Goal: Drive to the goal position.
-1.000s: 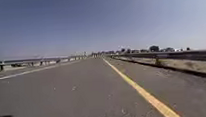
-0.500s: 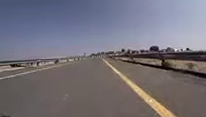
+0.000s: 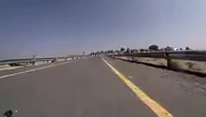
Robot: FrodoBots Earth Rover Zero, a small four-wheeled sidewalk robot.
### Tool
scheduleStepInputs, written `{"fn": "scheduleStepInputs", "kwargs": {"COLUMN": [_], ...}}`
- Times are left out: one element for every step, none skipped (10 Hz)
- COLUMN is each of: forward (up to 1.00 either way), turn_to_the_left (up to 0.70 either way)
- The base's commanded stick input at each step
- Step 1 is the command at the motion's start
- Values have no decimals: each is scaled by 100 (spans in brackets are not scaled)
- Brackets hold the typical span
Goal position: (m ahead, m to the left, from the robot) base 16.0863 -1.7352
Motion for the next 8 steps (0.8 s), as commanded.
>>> {"fn": "scheduleStepInputs", "kwargs": {"forward": [100,100,100,100,100,100,100,100], "turn_to_the_left": [0,0,0,0,0,3,17,24]}}
